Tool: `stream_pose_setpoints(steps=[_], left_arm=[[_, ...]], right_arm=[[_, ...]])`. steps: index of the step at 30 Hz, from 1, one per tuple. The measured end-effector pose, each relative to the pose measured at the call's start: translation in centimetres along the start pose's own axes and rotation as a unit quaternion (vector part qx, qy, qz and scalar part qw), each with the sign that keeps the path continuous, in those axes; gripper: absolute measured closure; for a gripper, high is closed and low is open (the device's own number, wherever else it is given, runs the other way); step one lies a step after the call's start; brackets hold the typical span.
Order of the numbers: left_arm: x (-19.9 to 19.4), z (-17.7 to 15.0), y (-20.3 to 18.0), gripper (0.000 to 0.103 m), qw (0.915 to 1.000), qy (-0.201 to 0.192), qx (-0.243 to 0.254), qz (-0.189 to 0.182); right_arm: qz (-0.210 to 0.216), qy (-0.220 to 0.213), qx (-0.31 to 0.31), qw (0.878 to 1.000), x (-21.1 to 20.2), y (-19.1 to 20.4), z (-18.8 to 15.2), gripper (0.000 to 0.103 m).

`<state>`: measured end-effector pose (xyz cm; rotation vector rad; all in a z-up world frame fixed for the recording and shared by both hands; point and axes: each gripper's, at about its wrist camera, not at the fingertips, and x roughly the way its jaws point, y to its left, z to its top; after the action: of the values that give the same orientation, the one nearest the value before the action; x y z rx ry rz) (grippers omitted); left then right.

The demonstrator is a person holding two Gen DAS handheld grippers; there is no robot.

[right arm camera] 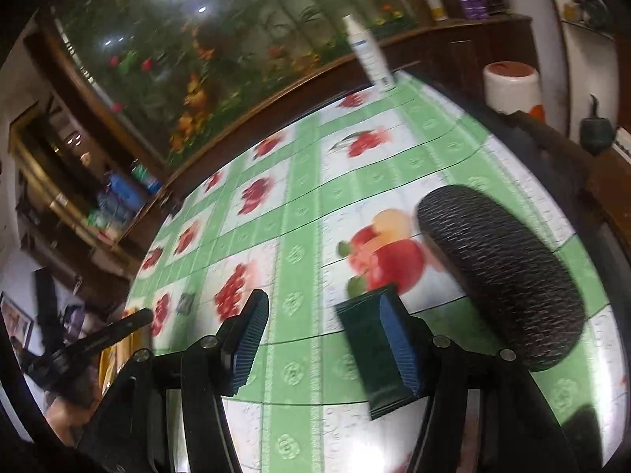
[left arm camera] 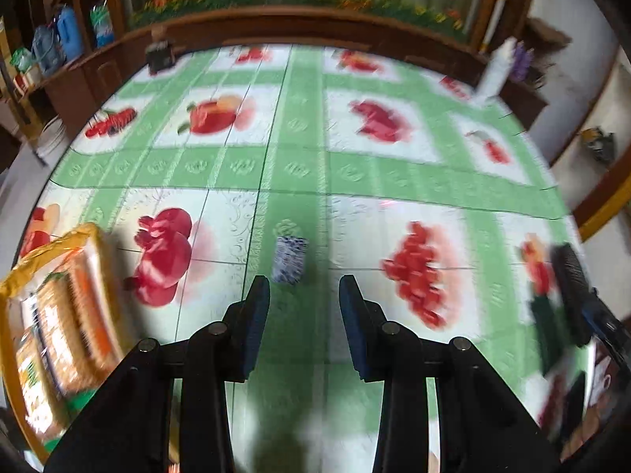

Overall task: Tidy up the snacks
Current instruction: 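Grasp the dark green bar pack with the right gripper while the left grasps the last candy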

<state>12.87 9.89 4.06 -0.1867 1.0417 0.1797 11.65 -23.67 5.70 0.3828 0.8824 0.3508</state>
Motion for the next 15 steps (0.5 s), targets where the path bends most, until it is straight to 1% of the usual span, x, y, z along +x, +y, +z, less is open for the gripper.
stream_pose_setpoints(steps=[2, 5, 8, 9, 10, 11, 12, 13, 15], left_arm=[[1.7, 0.3, 0.0, 0.069, 0.9998, 0.011, -0.002, 0.014], [2.7, 0.6, -0.1, 0.069, 0.9994, 0.009, 0.001, 0.033], [3.9, 1.0, -0.5, 0.069, 0.9989, 0.020, 0.010, 0.041], [3.9, 1.1, -0.6, 0.069, 0.9992, 0.012, 0.009, 0.037], [4.0, 1.2, -0.8, 0.069, 0.9992, 0.012, 0.011, 0.038], [3.9, 1.3, -0.9, 0.072, 0.9991, 0.013, 0.013, 0.039], [3.9, 1.3, -0.9, 0.077, 0.9991, 0.012, 0.012, 0.038], [3.8, 1.2, -1.1, 0.086, 0.9992, 0.010, 0.012, 0.037], [3.7, 0.9, -1.3, 0.086, 0.9991, 0.005, 0.016, 0.040]], right_arm=[[0.002, 0.013, 0.007, 1.000, 0.2, -0.6, 0.1, 0.041], [0.005, 0.039, -0.006, 0.999, 1.0, -0.7, 0.1, 0.041], [0.001, 0.049, -0.022, 0.999, 1.3, -0.1, -0.2, 0.041], [-0.005, 0.049, -0.025, 0.998, 1.4, 0.0, -0.3, 0.041], [-0.009, 0.049, -0.028, 0.998, 1.3, 0.2, -0.4, 0.041], [-0.011, 0.052, -0.031, 0.998, 1.5, 0.2, -0.5, 0.041], [-0.014, 0.053, -0.032, 0.998, 1.6, 0.3, -0.5, 0.041], [-0.019, 0.054, -0.034, 0.998, 1.6, 0.4, -0.6, 0.041], [-0.033, 0.055, -0.042, 0.997, 1.7, 0.5, -0.6, 0.040]])
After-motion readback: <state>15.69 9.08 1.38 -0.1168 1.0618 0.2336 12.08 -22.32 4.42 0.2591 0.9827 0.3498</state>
